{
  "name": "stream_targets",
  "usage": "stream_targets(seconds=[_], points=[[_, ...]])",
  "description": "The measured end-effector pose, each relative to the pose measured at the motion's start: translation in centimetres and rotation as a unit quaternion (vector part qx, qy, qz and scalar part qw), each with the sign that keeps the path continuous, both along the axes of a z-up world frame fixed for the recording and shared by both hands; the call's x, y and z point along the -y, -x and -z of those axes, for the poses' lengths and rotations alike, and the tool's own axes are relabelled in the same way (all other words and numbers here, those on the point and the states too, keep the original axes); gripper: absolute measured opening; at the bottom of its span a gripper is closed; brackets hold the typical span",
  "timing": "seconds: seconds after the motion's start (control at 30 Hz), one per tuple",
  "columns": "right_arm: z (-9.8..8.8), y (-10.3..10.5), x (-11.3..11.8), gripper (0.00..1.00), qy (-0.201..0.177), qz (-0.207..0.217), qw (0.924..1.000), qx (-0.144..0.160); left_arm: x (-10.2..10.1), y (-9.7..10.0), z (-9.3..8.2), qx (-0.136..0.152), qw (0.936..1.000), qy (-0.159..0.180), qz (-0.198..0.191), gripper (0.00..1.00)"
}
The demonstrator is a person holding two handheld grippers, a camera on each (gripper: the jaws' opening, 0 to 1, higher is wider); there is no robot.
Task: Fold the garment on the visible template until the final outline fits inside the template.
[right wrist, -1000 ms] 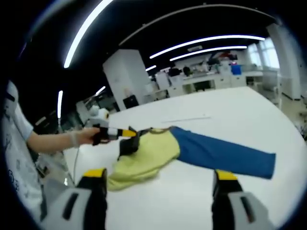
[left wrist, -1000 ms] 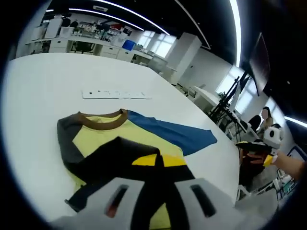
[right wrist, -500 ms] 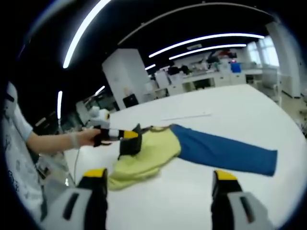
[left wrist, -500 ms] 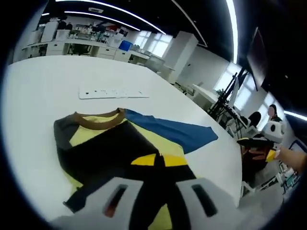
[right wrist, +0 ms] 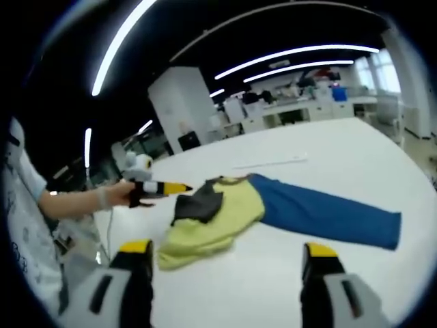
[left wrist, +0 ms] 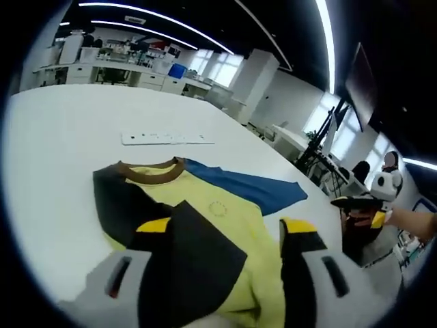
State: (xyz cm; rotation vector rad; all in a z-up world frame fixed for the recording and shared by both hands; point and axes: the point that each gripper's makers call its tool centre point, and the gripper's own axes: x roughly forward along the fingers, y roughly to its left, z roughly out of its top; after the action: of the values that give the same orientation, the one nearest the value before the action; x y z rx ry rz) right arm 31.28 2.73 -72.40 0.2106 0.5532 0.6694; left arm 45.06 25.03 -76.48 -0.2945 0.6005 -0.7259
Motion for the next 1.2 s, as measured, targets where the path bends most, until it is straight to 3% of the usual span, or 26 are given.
stream_targets(seconds=[0.23, 0.47, 0.83, 1.2], points=[[0.0, 0.0, -0.3, 0.9, 0.002, -0.003, 1.0, -0.002, -2.1, 0.8, 0.5, -0.007, 0.9998, -0.011, -0.017, 0.86], [0.1, 0.1, -0.8, 0.9, 0.001, -0.007, 1.0, -0.003, -4.8, 1.5, 1.3, -0.016, 0.9987, -0.018, -0.046, 0.83], [0.4, 0.6, -1.1, 0.89, 0.0, -0.01, 0.9999, -0.01, -9.6, 2.4, 4.8, -0.027, 0.9934, -0.063, -0.092, 0.57], [0.7, 0.9, -1.0, 0.88, -0.004, -0.003, 0.9999, -0.016, -10.0, 3.0, 6.6, -0.033, 0.991, -0.094, -0.089, 0.34]])
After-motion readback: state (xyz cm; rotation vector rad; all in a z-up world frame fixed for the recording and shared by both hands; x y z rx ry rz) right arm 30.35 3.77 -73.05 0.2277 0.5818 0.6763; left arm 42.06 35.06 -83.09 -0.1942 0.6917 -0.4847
